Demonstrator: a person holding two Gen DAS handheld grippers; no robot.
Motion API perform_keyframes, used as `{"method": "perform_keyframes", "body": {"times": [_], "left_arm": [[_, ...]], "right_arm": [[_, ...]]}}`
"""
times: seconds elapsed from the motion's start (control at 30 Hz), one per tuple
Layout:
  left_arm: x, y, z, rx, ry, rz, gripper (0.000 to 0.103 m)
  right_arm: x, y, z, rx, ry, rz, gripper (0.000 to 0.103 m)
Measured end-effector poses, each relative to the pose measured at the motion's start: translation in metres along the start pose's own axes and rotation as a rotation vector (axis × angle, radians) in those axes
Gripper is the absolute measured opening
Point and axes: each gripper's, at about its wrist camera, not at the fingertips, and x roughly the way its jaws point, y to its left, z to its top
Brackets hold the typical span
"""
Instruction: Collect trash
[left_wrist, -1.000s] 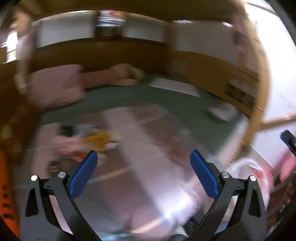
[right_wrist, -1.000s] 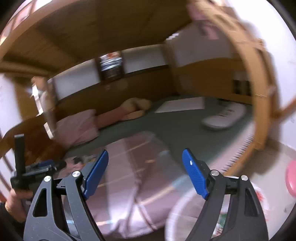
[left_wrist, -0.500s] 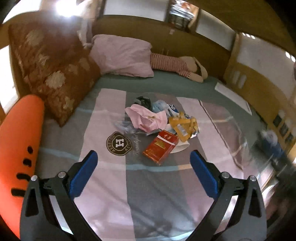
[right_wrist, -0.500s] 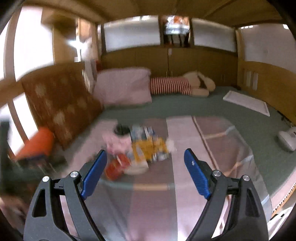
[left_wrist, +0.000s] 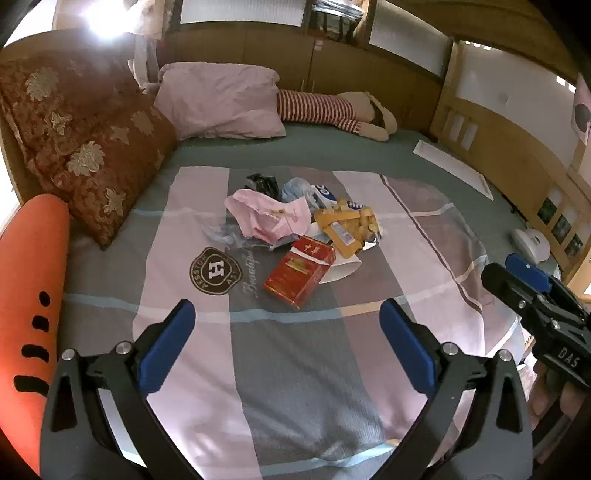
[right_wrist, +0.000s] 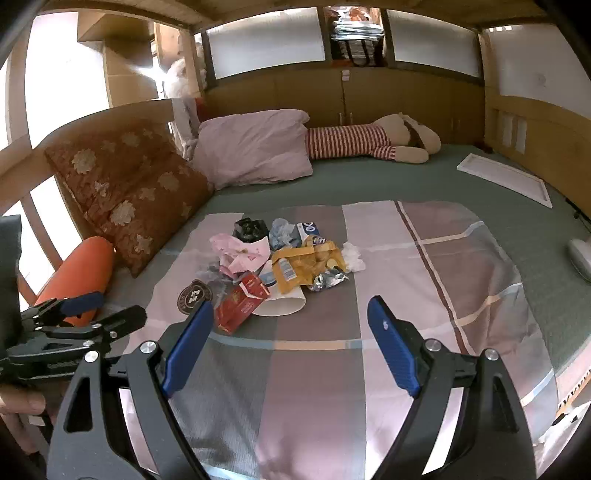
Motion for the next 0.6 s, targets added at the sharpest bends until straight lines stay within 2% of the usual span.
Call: {"method": "perform_keyframes", "body": {"times": [0.6], "left_arm": [[0.0063, -0.0036, -0.0024, 0.002, 0.023, -0.013, 0.099]], "right_arm": [[0.0028, 0.0015, -0.0011, 0.006, 0.006, 0.0, 0.084]]}}
